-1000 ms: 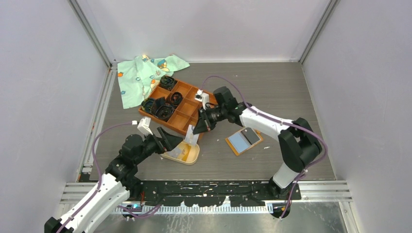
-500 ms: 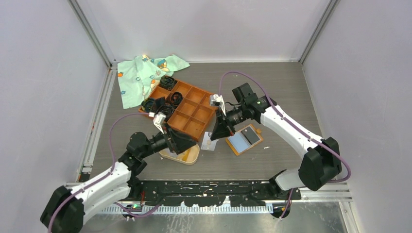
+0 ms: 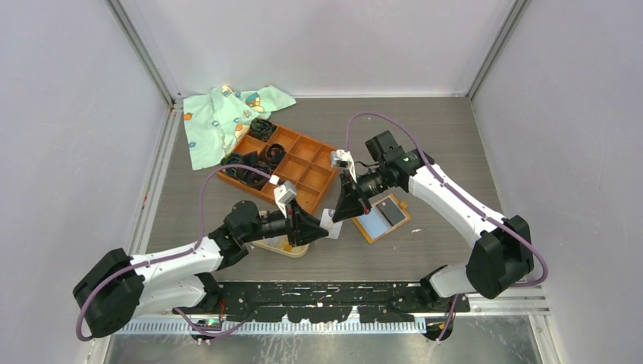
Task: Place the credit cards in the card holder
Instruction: Insert the credit card into the card holder.
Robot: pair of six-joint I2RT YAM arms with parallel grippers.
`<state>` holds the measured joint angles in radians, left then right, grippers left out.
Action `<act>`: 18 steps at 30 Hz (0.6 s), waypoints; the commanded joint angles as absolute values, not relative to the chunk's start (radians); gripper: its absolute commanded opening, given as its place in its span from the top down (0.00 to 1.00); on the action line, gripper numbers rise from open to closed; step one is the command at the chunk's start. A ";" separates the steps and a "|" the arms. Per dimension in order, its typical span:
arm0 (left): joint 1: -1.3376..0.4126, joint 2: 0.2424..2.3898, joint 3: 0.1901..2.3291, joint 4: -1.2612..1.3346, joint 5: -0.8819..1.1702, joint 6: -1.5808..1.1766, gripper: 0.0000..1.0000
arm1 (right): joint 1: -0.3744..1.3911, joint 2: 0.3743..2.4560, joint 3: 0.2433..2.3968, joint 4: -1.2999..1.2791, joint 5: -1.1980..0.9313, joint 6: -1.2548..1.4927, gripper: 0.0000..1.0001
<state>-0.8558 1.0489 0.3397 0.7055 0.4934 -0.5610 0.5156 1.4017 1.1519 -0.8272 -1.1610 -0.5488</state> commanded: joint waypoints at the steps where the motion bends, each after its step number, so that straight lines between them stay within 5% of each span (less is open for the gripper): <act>1: -0.869 1.082 0.410 0.754 0.506 -0.513 0.76 | 0.514 1.357 1.168 -0.840 -1.184 -0.578 0.99; 4: -0.873 1.110 0.429 0.751 0.524 -0.523 1.00 | 0.514 1.354 1.169 -0.845 -1.184 -0.578 0.99; 7: -0.877 1.111 0.430 0.750 0.512 -0.538 1.00 | 0.510 1.350 1.171 -0.844 -1.183 -0.579 0.98; 18: -0.906 1.082 0.370 0.881 0.346 -0.666 1.00 | 0.429 1.305 1.143 -0.664 -1.265 -0.329 0.54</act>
<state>-0.8890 1.0973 0.3748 0.7551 0.4225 -0.6193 0.4633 1.3506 1.1458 -0.7998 -1.1854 -0.4831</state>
